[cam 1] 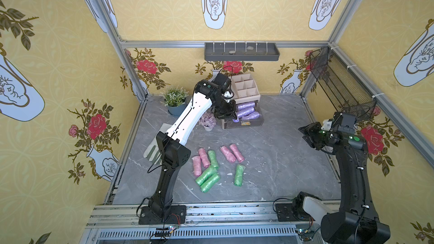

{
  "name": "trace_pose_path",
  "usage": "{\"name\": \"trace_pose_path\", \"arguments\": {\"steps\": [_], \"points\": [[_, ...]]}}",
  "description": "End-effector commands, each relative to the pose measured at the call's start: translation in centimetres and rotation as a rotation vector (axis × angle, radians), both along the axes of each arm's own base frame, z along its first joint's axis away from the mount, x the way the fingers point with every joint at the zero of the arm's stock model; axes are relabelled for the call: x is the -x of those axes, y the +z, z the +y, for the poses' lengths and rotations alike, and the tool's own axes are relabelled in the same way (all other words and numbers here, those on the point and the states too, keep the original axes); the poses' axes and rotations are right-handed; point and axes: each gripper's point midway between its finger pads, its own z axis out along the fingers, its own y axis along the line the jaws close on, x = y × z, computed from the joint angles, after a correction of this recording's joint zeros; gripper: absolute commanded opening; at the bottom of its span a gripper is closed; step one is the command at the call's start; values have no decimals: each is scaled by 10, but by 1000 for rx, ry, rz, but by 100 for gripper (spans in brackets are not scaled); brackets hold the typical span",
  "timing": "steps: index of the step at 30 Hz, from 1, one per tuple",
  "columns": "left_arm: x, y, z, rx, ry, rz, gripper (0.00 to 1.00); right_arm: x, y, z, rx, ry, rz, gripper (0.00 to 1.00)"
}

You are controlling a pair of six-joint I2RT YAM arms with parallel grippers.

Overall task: Sort the rolls of trash bags by color and place them into the drawer
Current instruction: Place the roll of trash bags in the drawer.

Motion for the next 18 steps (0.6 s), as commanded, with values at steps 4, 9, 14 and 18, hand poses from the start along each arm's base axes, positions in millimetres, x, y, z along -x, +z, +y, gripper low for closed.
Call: {"name": "trace_pose_path", "arguments": {"steps": [4, 9, 14, 18], "points": [[-10, -8, 7, -22, 19, 2, 0, -7, 2, -2, 10, 6, -27, 45], [-16, -11, 9, -19, 27, 5, 0, -9, 1, -2, 8, 5, -26, 45], [-21, -13, 9, -17, 35, 2, 4, -9, -1, -2, 6, 4, -20, 45], [-24, -13, 10, -23, 42, -4, 10, -9, -3, -3, 8, 4, -17, 45]]}}
